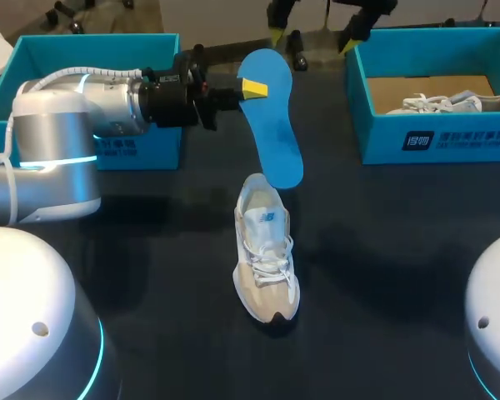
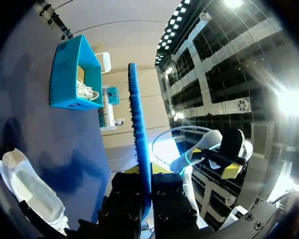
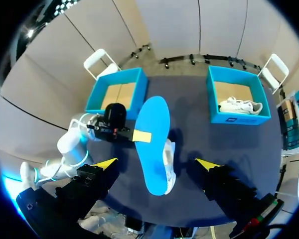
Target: Take the shoe out of the shoebox, open the shoe tongue, remove and reinsert the insole, then place the shoe into the shoebox
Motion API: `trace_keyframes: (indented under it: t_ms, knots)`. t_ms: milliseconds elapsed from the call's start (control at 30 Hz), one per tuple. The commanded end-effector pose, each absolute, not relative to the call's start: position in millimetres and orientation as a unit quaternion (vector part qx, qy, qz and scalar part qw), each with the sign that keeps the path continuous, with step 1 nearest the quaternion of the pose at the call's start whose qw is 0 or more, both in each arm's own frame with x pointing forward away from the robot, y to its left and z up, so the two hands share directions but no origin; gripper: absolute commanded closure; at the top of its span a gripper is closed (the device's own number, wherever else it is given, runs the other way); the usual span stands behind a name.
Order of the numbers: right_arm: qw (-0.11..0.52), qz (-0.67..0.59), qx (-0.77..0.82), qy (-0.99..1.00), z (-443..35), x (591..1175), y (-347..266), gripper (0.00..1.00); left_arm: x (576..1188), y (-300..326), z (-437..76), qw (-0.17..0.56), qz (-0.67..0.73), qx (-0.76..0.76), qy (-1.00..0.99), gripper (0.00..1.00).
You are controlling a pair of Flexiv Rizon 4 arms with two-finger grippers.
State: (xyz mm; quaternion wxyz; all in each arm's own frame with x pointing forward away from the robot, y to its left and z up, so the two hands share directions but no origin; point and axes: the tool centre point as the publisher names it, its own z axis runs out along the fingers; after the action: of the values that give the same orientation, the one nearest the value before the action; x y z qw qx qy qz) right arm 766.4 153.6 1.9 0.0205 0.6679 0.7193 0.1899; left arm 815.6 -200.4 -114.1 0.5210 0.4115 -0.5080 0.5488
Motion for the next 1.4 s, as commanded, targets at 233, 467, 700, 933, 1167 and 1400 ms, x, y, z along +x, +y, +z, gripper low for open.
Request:
trace_keyframes:
  t_ms: [233, 467, 700, 933, 1167, 1400]
  knots:
    - [0.086, 0.101, 0.68, 0.721, -6, 772, 169, 0.0, 815, -201, -114, 0.52, 0.548, 0.413, -0.508, 1.0]
    - [0.073, 0.099, 0.673, 0.729, -15, 768, 178, 0.0, 815, -201, -114, 0.52, 0.548, 0.413, -0.508, 1.0]
    - [0.059, 0.1, 0.666, 0.737, -19, 766, 188, 0.0, 815, -201, -114, 0.52, 0.548, 0.413, -0.508, 1.0]
    - [0.053, 0.099, 0.659, 0.744, -20, 767, 192, 0.0, 815, -201, -114, 0.52, 0.548, 0.413, -0.508, 1.0]
    - [0.049, 0.097, 0.654, 0.749, -21, 770, 194, 0.0, 815, -201, -114, 0.52, 0.548, 0.413, -0.508, 1.0]
    - [0.03, 0.111, 0.654, 0.748, -24, 769, 194, 0.0, 815, -201, -114, 0.52, 0.548, 0.413, -0.508, 1.0]
